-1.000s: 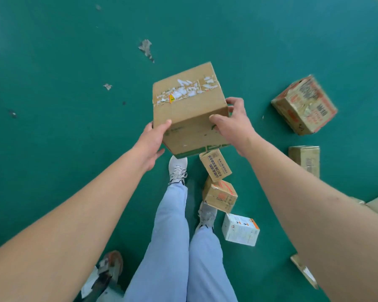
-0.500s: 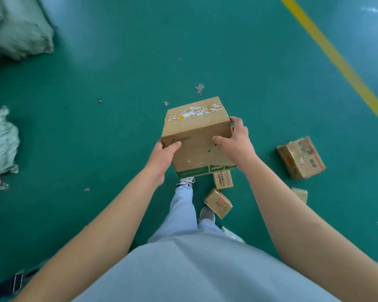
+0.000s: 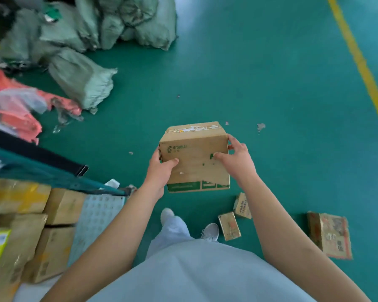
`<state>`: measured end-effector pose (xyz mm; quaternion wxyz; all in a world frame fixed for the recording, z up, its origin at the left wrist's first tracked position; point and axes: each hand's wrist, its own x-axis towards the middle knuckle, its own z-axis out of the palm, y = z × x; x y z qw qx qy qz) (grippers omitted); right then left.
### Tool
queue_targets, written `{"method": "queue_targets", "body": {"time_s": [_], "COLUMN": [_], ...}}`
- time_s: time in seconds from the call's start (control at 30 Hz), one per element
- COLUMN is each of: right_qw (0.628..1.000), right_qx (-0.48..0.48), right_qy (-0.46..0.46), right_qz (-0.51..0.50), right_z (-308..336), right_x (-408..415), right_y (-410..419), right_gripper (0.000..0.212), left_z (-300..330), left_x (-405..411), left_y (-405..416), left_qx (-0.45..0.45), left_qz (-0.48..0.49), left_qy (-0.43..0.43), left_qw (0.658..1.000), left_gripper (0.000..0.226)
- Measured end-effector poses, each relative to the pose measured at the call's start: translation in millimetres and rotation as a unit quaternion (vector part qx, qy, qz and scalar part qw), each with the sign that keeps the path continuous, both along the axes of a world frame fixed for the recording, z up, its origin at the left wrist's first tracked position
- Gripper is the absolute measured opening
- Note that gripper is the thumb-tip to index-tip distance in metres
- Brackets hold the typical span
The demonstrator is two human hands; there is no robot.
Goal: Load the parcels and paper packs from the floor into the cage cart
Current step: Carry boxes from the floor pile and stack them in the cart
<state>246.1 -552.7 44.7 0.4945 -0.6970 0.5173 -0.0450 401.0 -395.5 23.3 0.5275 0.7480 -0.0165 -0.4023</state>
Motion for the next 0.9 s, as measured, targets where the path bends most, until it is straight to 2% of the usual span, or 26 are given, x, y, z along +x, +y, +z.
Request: {"method": "queue_targets", "body": {"time_s": [0.13,0.27,0.43,0.57,0.77,0.9], "right_qw": [0.998,0.989,0.971,0.956,0.937,0.921], "right_qx": [0.001,0.105,0.138,0.124,0.097,0.079], "right_qy": [0.006,-0.063,-0.048,-0.025,-0.021,-0.020], "right_qz": [0.059,0.087,0.191,0.266,0.335,0.380], "right_z": [-0.3,1.1,3.9,7.8,12.2,19.0], "right_x": [34.4,62.4,95.9,124.9,162.3,189.3], "right_y": [46.7,106.8,192.4,278.7,406.8,478.4], "right_gripper": [0.072,0.077,0.087,0.091,0.091,0.091], "left_z": [2.1,4.9,3.2,4.8,7.0,17.6], "left_x": [15.1,20.9,25.8,32.9,35.9,33.3], "left_y": [65.0,133.3,236.7,338.2,468.5,538.0], "left_qx": [0.013,0.008,0.007,0.021,0.033,0.030], "left_qz": [0.059,0.111,0.184,0.228,0.294,0.347], "left_qy": [-0.004,0.005,0.012,-0.008,-0.053,-0.072], "left_qw": [0.998,0.994,0.983,0.973,0.954,0.935], "left_gripper": [0.061,0.056,0.053,0.070,0.067,0.075]}}
